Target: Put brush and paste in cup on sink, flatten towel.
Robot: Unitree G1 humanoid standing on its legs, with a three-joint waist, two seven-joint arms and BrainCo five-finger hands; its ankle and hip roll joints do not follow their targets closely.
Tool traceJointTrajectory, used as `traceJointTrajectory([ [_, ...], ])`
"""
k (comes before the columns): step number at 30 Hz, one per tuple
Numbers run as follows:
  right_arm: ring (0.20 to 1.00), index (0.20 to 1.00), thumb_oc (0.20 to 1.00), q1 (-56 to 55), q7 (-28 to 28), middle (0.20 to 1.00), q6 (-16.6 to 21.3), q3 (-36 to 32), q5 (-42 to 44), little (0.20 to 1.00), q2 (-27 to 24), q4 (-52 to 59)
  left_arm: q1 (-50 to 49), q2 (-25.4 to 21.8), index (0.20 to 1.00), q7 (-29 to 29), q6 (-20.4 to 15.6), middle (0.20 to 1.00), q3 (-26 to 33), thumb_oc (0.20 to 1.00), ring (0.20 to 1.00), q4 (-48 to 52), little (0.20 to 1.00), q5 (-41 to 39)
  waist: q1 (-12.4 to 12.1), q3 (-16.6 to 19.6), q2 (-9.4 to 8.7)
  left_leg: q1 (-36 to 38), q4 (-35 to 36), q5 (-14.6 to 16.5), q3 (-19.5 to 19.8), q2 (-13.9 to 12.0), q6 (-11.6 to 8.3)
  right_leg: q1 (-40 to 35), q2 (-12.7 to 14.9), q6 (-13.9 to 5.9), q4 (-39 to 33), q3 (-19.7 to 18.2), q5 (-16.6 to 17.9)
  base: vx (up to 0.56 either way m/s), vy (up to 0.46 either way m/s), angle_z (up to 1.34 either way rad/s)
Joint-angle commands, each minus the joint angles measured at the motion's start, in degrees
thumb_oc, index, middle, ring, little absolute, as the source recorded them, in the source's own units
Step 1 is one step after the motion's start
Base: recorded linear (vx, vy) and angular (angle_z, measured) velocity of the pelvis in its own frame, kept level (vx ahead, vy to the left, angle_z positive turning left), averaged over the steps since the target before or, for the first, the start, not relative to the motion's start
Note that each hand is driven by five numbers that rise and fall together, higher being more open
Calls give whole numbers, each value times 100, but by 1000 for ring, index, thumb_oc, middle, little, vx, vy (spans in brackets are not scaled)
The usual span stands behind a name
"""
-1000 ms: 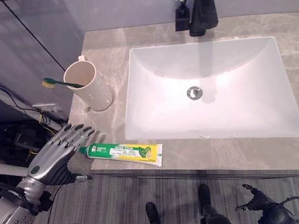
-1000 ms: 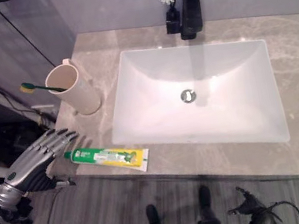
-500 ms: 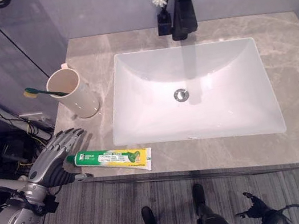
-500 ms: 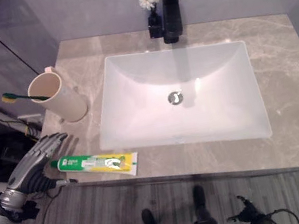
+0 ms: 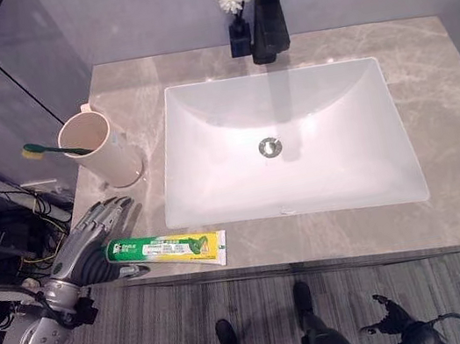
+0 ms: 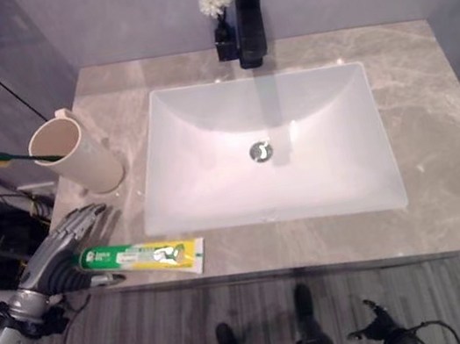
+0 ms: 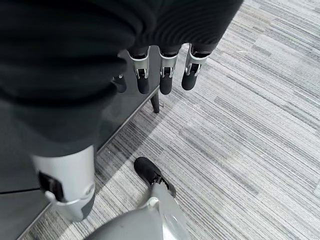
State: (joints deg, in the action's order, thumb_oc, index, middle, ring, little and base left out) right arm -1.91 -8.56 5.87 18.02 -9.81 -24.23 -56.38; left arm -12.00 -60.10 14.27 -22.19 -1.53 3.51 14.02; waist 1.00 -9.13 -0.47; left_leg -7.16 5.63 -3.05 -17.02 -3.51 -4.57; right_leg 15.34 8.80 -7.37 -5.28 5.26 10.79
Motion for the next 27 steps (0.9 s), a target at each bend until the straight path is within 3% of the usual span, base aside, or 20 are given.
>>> traceJointTrajectory([
  [1,1000,1000,1000,347,-41,1000,-22,84,79,1000,-87,108,473,-197,1000,-90,-16,1000,-68,1000,1000,24,1000,124,107,-267,-14,243,-63,57,-126,109,-111,-300,372,-527,28,-247,21,28,-6,-9],
  [2,1000,1000,1000,353,-43,1000,-20,96,69,1000,-88,72,503,-244,1000,-122,-14,1000,-118,1000,1000,5,1000,182,114,-276,-21,257,-63,67,-140,107,-110,-303,361,-527,28,-266,19,20,-4,-13],
  [4,1000,1000,1000,371,-43,1000,-21,118,40,1000,-127,112,500,-322,849,-219,-5,849,-235,849,849,-65,849,262,141,-287,-26,309,-63,89,-179,109,-102,-316,346,-519,28,-309,7,34,2,-11],
  [6,1000,1000,1000,367,-43,1000,-18,120,26,1000,-143,103,533,-392,815,-260,12,815,-297,815,815,-135,815,344,138,-296,-17,336,-63,97,-198,111,-98,-327,339,-517,28,-325,7,25,12,-4],
  [7,1000,1000,1000,389,-14,1000,-10,130,7,1000,-195,115,546,-836,931,-482,-36,931,-455,931,931,-62,931,782,176,-311,14,378,-63,114,-226,111,-99,-344,325,-524,28,-354,1,22,14,-7],
  [8,1000,1000,1000,387,-14,1000,-9,123,6,1000,-189,113,557,-843,875,-489,-35,875,-462,875,875,-60,875,778,164,-309,8,375,-63,113,-231,111,-99,-338,325,-524,28,-360,4,24,17,-6],
  [10,1000,1000,1000,453,22,1000,-8,141,-29,1000,-205,74,522,-1178,630,-828,-27,630,-662,630,630,-118,630,993,200,-313,23,422,-63,129,-294,106,-101,-323,312,-532,28,-419,15,13,18,-5],
  [11,1000,1000,1000,453,22,1000,-8,141,-29,1000,-205,74,522,-1178,630,-828,-27,630,-662,630,630,-118,630,993,200,-313,23,422,-63,129,-294,106,-101,-323,312,-532,28,-419,15,6,15,-11],
  [12,1000,1000,1000,469,43,1000,-14,118,-34,1000,-211,43,512,-1258,567,-1008,15,567,-826,567,567,-291,567,1073,212,-314,41,442,-63,139,-320,104,-102,-317,303,-534,28,-447,16,12,15,-21],
  [13,1000,1000,1000,533,115,1000,-26,56,-17,1000,-235,-37,551,-1380,200,-1433,92,200,-1098,200,200,-462,200,1280,267,-296,71,500,-63,159,-380,100,-108,-321,289,-534,28,-501,22,15,15,-19],
  [18,1000,1000,1000,519,189,1000,-90,-32,57,1000,-261,-95,763,-1328,200,-1501,104,200,-1217,200,200,-461,200,1448,292,-210,109,610,-63,194,-416,83,-115,-377,269,-539,28,-553,10,13,-11,-15],
  [27,1000,1000,1000,197,105,1000,-140,-541,446,1000,-103,-380,1105,-718,200,-783,262,200,-569,200,200,-143,200,1545,290,159,179,930,-63,263,-331,55,-127,-798,272,-505,28,-404,-138,11,-22,0],
])
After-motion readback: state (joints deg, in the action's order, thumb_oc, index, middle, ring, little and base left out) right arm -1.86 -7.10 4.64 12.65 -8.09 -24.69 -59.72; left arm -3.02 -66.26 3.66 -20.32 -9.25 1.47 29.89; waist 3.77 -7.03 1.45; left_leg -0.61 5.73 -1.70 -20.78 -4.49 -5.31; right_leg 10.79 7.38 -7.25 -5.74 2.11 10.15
